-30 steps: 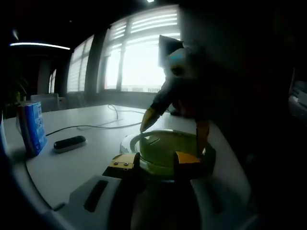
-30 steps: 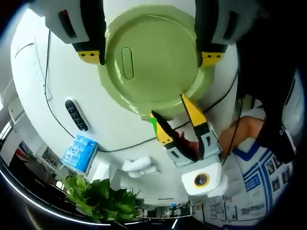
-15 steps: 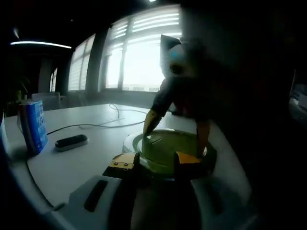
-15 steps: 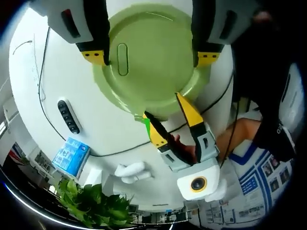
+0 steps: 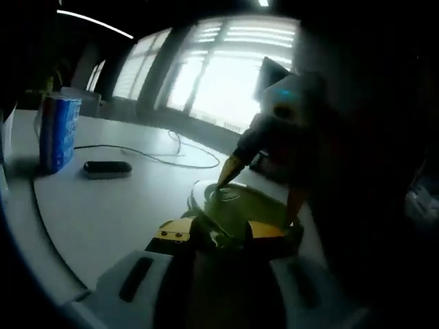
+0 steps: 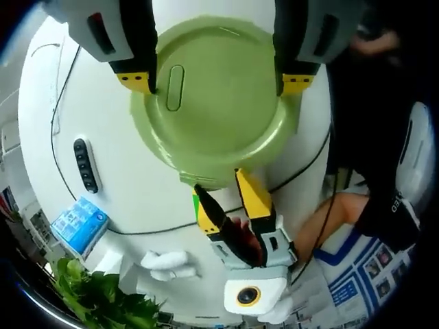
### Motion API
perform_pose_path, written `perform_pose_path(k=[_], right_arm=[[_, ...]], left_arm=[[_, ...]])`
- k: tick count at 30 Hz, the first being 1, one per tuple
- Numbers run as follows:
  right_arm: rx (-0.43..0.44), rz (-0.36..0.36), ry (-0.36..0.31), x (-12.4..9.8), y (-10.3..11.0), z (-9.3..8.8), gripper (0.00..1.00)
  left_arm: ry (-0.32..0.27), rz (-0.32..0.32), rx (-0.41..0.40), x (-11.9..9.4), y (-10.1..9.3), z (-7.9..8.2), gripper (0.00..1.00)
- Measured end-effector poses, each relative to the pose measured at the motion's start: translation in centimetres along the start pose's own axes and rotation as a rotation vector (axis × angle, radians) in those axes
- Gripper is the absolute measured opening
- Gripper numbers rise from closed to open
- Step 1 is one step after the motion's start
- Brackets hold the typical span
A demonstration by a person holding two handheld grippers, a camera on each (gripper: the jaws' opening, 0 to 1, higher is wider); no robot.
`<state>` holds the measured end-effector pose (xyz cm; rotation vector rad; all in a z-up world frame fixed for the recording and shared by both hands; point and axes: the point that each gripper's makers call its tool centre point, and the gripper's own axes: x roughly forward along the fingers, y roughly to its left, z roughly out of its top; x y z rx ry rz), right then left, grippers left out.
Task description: Pick up the tomato from the tabletop place it into the food storage container close the lid and lock the latches
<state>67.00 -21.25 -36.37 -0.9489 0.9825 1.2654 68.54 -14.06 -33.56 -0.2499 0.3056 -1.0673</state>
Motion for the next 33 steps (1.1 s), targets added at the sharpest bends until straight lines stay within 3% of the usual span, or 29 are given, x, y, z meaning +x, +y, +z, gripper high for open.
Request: perform_pose_path(k=[3,5,6,7,9,10,13,15,16,17,19,20,21,24,25,26,29,30,31,32,33], right_arm=[[0.01,-0.003,0.031,0.0,-0.1,0.1,0.62],[0.011,-0.002,0.049,0.1,0.0,0.1,0.62],[0.013,-0.003,0.063,0.0,0.0,0.1,0.62],[0.014,-0.003,0.073,0.0,0.0,0.1,0.62],[0.014,-0.002,0.091,0.1,-0.1,0.1,0.62],[0.014,-0.002,0.099,0.1,-0.1,0.1,0.62],[0.024,-0.005,0.118,0.1,-0.2,0.1,0.62],[0.027,-0.007,0.12,0.0,-0.2,0.0,0.62],[0.028,-0.008,0.12,0.0,-0.1,0.0,0.62],[0.028,-0.007,0.121,0.0,-0.2,0.0,0.62],[0.027,-0.007,0.127,0.0,-0.2,0.0,0.62],[0.027,-0.006,0.132,0.0,-0.2,0.0,0.62],[0.027,-0.007,0.139,0.0,-0.2,-0.1,0.62],[0.029,-0.008,0.148,0.0,-0.2,-0.2,0.62],[0.028,-0.007,0.145,0.0,-0.2,-0.2,0.62],[0.029,-0.007,0.141,0.0,-0.1,-0.2,0.62],[0.028,-0.007,0.123,-0.1,0.0,-0.4,0.62],[0.028,-0.007,0.119,-0.1,-0.1,-0.3,0.62],[0.027,-0.008,0.113,-0.1,-0.2,-0.4,0.62],[0.027,-0.008,0.108,-0.1,-0.3,-0.4,0.62],[0.027,-0.008,0.105,-0.1,-0.3,-0.4,0.62]], left_arm=[[0.009,0.02,-0.009,0.0,0.2,-0.2,0.28],[0.085,0.071,-0.021,-0.2,1.2,-1.6,0.38],[0.115,0.115,-0.133,-0.2,1.7,-2.3,0.43],[0.141,0.118,-0.17,-0.4,1.6,-2.6,0.41],[0.122,0.101,-0.13,-0.2,0.7,-1.9,0.31],[0.179,0.124,-0.16,-0.2,0.3,-2.4,0.33],[0.252,0.225,-0.012,-0.9,1.0,-1.4,0.3],[0.278,0.283,0.059,-1.7,1.3,0.3,0.29],[0.269,0.267,0.033,-1.5,0.7,1.0,0.29],[0.298,0.222,-0.036,-1.2,-0.7,1.2,0.3],[0.349,0.203,-0.099,-0.5,-1.4,1.0,0.33],[0.376,0.228,-0.112,-0.3,-0.9,0.9,0.33],[0.444,0.257,-0.126,-0.2,-0.6,0.0,0.3],[0.546,0.343,-0.148,-0.3,-0.1,-2.4,0.26],[0.556,0.345,-0.153,-0.2,-0.1,-3.1,0.28],[0.498,0.345,-0.219,0.5,-0.2,-2.7,0.29],[0.516,0.363,-0.238,0.8,0.4,-2.7,0.29],[0.524,0.366,-0.228,0.8,0.5,-2.8,0.33],[0.566,0.374,-0.22,0.6,0.6,-3.3,0.36],[0.566,0.389,-0.283,0.7,0.5,-3.6,0.37],[0.574,0.344,-0.341,1.0,-0.3,-4.1,0.38]])
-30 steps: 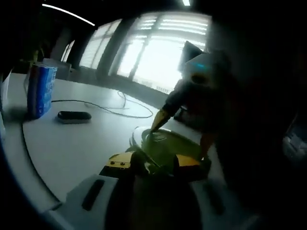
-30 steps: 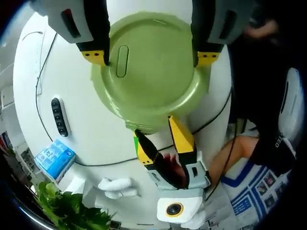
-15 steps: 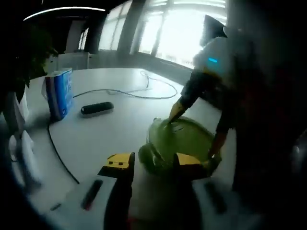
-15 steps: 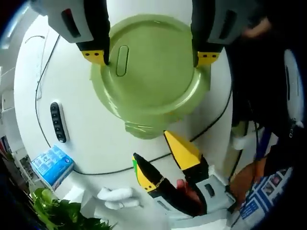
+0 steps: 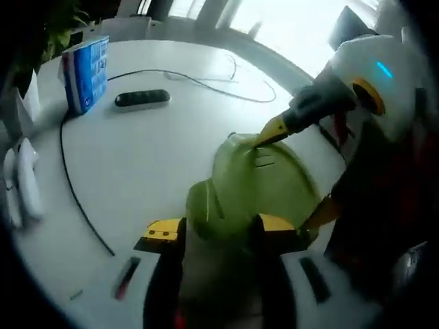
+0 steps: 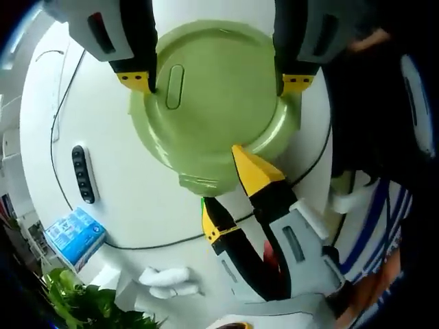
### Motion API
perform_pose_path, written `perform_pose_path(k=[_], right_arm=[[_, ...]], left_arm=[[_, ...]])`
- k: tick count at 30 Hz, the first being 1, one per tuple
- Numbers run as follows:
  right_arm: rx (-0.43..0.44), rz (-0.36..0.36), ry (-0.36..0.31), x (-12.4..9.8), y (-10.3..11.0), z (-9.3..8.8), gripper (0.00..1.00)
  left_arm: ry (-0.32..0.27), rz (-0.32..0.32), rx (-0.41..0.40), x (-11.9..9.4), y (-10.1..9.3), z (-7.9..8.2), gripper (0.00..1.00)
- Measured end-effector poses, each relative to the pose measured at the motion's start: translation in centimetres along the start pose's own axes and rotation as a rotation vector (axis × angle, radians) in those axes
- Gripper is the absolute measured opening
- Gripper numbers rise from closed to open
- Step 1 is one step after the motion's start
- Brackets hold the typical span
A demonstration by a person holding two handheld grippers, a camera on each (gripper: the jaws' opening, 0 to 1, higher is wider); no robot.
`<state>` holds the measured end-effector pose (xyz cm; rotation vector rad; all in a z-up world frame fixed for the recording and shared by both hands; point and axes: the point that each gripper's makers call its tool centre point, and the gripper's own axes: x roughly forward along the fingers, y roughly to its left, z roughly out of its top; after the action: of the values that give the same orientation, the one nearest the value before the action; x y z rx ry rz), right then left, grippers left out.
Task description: Pick up the tomato from the tabletop place it into the food storage container close the lid and lock the latches
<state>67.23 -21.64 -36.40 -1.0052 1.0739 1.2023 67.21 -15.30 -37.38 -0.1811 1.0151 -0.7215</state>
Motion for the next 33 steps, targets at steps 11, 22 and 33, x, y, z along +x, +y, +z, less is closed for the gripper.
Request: perform_pose_path(k=[11,22,33], right_arm=[[0.002,0.001,-0.007,0.0,-0.7,0.1,0.62],[0.003,0.001,-0.018,0.0,-0.6,0.1,0.62],[0.005,0.001,-0.016,0.1,-0.6,0.0,0.62]], left_arm=[[-0.004,0.201,0.224,-3.3,0.9,1.2,0.2],[0.046,0.121,0.139,-1.7,-0.2,-0.6,0.28],[0.134,0.098,0.118,-2.0,-1.4,-3.2,0.4]])
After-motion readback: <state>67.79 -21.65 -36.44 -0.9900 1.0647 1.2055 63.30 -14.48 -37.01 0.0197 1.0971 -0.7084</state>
